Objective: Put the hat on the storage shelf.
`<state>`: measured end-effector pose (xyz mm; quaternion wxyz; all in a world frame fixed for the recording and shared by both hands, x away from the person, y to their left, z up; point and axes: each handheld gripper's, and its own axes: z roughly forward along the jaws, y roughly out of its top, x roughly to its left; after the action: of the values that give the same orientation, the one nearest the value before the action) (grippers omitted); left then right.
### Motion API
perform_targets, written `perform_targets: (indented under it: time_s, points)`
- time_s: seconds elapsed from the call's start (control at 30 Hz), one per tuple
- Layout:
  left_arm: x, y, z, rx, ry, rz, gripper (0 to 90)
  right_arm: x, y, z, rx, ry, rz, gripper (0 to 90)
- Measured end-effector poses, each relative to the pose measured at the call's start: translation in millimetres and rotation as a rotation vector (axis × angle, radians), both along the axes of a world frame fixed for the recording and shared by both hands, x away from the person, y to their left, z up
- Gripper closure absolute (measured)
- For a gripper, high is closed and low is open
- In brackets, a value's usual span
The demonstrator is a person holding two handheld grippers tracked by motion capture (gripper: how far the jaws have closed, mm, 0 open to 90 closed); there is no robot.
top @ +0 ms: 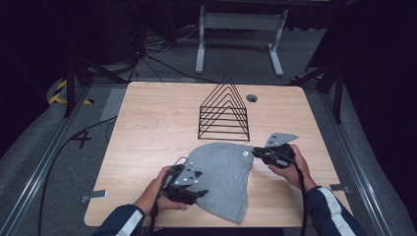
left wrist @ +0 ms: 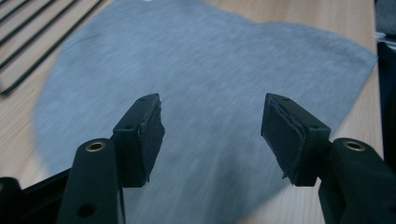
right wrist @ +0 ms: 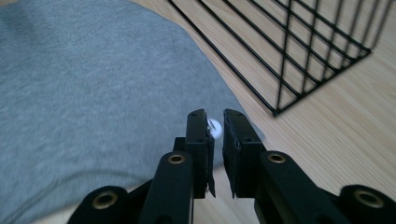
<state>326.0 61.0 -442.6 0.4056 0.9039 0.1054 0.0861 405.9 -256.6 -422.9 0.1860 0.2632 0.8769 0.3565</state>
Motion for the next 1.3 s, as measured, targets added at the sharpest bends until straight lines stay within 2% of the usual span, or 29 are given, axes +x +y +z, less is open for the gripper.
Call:
perform_targets:
  time_s: [0.03, 0.07, 0.1, 0.17, 0.23, 0.27, 0.3, 0.33, 0.4, 0.47, 0.5, 0.6, 0.63, 0.67, 0.77, 0.87, 1.03, 1.17, 1.3]
  points:
    - [-1.1, -10.1, -2.2, 0.000, 0.001, -0.015, 39.8, 3.3, 5.1, -2.6, -0.001, 0.004, 0.007, 82.1]
    - [-1.1, -10.1, -2.2, 0.000, 0.001, -0.015, 41.1, 6.0, 9.3, -5.6, -0.005, 0.008, 0.009, 82.5]
    - [-1.1, -18.6, -3.2, 0.027, -0.021, -0.032, 41.1, 6.0, 9.3, -5.6, -0.005, 0.008, 0.009, 82.5]
    - [-2.8, -33.8, -8.7, 0.031, 0.009, -0.070, 45.9, 14.3, 15.1, -15.0, -0.005, 0.032, -0.004, 83.5]
    - [-4.6, -44.9, -13.7, 0.066, -0.001, -0.102, 48.2, 16.8, 16.1, -18.0, -0.010, 0.036, -0.008, 83.6]
    - [-5.3, -48.5, -16.5, 0.077, 0.013, -0.115, 49.1, 19.1, 16.5, -20.9, -0.007, 0.042, -0.017, 83.9]
    - [-5.8, -50.2, -18.5, 0.078, 0.022, -0.123, 51.6, 21.8, 16.3, -24.3, 0.001, 0.054, -0.021, 84.1]
    - [-6.7, -51.7, -21.6, 0.097, 0.020, -0.133, 52.7, 22.9, 16.6, -26.1, -0.002, 0.060, -0.022, 84.1]
    - [-5.1, -49.3, -23.3, 0.086, 0.045, -0.135, 56.8, 25.6, 16.2, -32.4, -0.016, 0.076, -0.028, 84.4]
    - [-3.8, -46.9, -23.0, 0.087, 0.043, -0.139, 57.7, 26.1, 13.2, -33.2, 0.008, 0.086, -0.030, 85.5]
    - [-3.8, -44.3, -23.2, 0.086, 0.061, -0.158, 60.5, 26.2, 11.6, -33.5, 0.017, 0.094, -0.031, 86.4]
    - [-3.2, -37.6, -22.5, 0.097, 0.057, -0.173, 63.6, 25.1, 8.5, -33.4, 0.028, 0.110, -0.038, 87.3]
    - [-2.2, -27.3, -22.1, 0.100, 0.074, -0.155, 63.7, 20.2, 6.3, -32.2, 0.010, 0.115, -0.028, 89.0]
    - [-2.2, -27.3, -22.1, 0.100, 0.074, -0.155, 63.7, 20.2, 6.3, -32.2, 0.010, 0.115, -0.028, 89.0]
    - [0.1, -10.1, -20.5, 0.121, 0.082, -0.113, 63.7, 7.5, 4.3, -29.1, -0.031, 0.130, -0.003, 89.6]
    - [6.9, 10.8, -19.2, 0.135, 0.087, -0.037, 63.1, -9.3, 3.9, -25.7, -0.084, 0.143, 0.035, 89.7]
    - [18.0, 33.6, -19.7, 0.127, 0.092, 0.068, 62.0, -40.6, 1.8, -22.8, -0.109, 0.190, 0.084, 89.7]
    - [26.7, 40.5, -19.3, 0.131, 0.089, 0.109, 60.6, -70.0, 4.7, -22.0, -0.122, 0.213, 0.129, 89.6]
    - [34.3, 42.0, -19.6, 0.129, 0.085, 0.125, 60.4, -84.7, 8.1, -22.2, -0.128, 0.214, 0.148, 89.5]
